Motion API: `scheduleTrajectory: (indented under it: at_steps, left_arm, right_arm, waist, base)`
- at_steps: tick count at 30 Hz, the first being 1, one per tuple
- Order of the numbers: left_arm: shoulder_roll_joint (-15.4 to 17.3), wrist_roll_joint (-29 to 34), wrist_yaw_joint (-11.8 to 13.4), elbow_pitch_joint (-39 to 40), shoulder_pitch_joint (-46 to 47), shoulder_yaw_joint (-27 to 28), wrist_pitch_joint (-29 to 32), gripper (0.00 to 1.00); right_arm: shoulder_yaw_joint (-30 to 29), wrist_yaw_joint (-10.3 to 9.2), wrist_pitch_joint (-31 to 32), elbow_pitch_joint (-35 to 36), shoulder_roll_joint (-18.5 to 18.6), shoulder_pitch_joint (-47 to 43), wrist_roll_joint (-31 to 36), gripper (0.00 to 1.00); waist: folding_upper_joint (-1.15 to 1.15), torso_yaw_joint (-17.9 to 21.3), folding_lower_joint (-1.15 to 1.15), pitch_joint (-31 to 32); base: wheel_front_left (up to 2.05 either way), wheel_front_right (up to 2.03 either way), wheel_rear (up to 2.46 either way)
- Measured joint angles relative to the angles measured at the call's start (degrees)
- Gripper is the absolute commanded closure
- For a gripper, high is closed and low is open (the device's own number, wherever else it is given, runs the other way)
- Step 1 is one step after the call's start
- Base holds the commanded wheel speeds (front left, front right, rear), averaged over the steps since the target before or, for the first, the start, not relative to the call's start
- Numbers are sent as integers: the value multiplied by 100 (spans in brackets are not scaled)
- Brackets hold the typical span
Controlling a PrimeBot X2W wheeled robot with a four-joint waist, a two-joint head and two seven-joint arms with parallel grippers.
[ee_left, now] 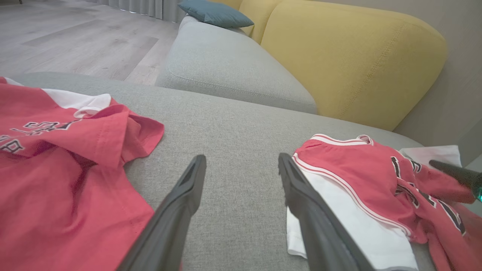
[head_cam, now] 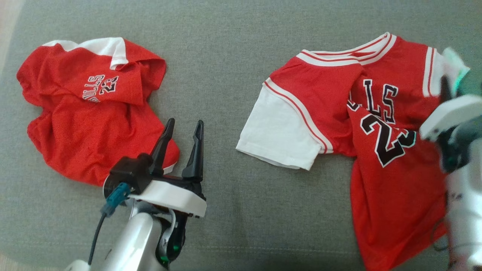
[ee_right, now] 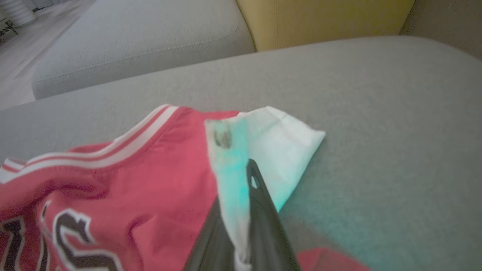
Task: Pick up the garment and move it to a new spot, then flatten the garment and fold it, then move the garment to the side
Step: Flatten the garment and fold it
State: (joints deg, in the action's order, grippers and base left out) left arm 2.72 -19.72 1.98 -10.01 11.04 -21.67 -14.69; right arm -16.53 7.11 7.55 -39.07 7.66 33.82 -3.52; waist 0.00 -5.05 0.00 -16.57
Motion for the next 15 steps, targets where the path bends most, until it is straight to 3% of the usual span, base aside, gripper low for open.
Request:
scheduleTrajectory:
  at_steps: [15]
  left_arm:
    - [-4, -63, -1, 54, 250, -153, 0, 0]
  right_arm:
    - [332, 0, -367, -254, 870, 1778, 381, 100]
  waist:
    - [0, -192, 0, -322]
  base:
    - [0, 0, 0]
